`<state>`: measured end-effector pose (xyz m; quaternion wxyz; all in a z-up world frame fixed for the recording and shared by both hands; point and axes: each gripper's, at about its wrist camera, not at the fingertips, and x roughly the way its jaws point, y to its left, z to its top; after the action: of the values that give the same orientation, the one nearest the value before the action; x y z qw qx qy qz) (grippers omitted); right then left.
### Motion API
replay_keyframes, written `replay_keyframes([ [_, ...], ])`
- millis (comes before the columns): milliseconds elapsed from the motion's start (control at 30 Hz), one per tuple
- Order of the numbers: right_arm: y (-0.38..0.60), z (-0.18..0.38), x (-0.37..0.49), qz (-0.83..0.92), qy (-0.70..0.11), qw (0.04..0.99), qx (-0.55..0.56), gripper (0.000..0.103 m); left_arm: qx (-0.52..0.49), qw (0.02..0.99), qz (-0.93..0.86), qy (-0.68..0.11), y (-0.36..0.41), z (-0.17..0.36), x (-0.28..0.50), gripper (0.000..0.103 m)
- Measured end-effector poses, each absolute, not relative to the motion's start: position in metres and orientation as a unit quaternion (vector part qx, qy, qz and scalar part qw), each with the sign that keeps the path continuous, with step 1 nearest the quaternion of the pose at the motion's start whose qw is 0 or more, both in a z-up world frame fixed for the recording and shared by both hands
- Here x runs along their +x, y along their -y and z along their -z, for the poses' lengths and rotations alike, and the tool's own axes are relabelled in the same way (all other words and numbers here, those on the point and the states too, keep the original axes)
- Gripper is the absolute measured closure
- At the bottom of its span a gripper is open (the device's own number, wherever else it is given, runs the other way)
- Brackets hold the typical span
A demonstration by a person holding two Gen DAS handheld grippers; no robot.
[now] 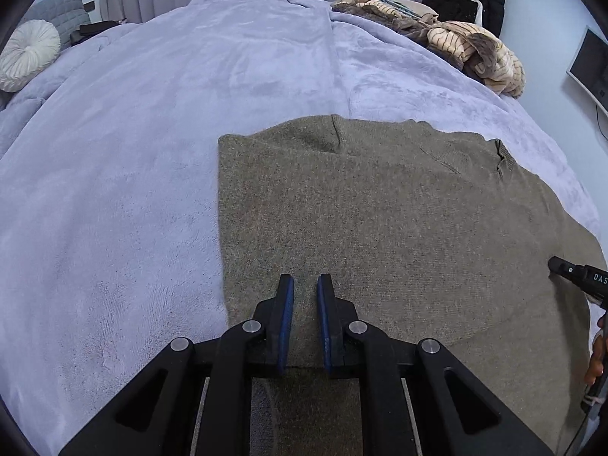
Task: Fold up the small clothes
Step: 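Release the folded side and lift the left gripper away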
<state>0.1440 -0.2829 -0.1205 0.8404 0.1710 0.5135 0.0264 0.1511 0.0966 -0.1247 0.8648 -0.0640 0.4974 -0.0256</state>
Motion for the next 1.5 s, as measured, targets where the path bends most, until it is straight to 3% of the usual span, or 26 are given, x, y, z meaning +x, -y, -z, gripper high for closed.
replay_keyframes([
  [333,0.334,0.103,0.091,-0.050,-0.488,0.831,0.262,0.094,-0.042,0.863,-0.009,-0.504,-0.083,0.113,0.137,0.089],
  [500,0.324,0.112,0.073,-0.063,-0.495,0.819,0.283,0.067,-0.050,0.859,0.006,-0.509,-0.070,0.102,0.120,0.088],
  [733,0.315,0.114,0.046,-0.083,-0.493,0.817,0.288,0.054,-0.045,0.844,0.018,-0.534,-0.045,0.104,0.089,0.088],
  [767,0.313,0.113,0.044,-0.087,-0.491,0.818,0.287,0.052,-0.037,0.843,0.015,-0.536,-0.039,0.106,0.084,0.073],
  [800,0.313,0.112,0.041,-0.090,-0.490,0.818,0.288,0.050,-0.033,0.844,0.013,-0.536,-0.036,0.106,0.080,0.051],
  [833,0.313,0.111,0.038,-0.093,-0.490,0.817,0.289,0.049,-0.031,0.846,0.009,-0.533,-0.033,0.106,0.075,0.004],
  [1133,0.321,0.112,0.009,-0.109,-0.480,0.812,0.314,0.039,-0.016,0.847,0.018,-0.532,-0.008,0.101,0.042,0.001],
  [1300,0.338,0.110,-0.006,-0.115,-0.470,0.811,0.329,0.038,-0.028,0.823,0.028,-0.567,0.003,0.117,0.037,0.001],
  [1500,0.389,0.107,-0.024,-0.084,-0.442,0.818,0.358,0.036,-0.035,0.832,0.044,-0.552,0.024,0.111,0.023,0.001],
])
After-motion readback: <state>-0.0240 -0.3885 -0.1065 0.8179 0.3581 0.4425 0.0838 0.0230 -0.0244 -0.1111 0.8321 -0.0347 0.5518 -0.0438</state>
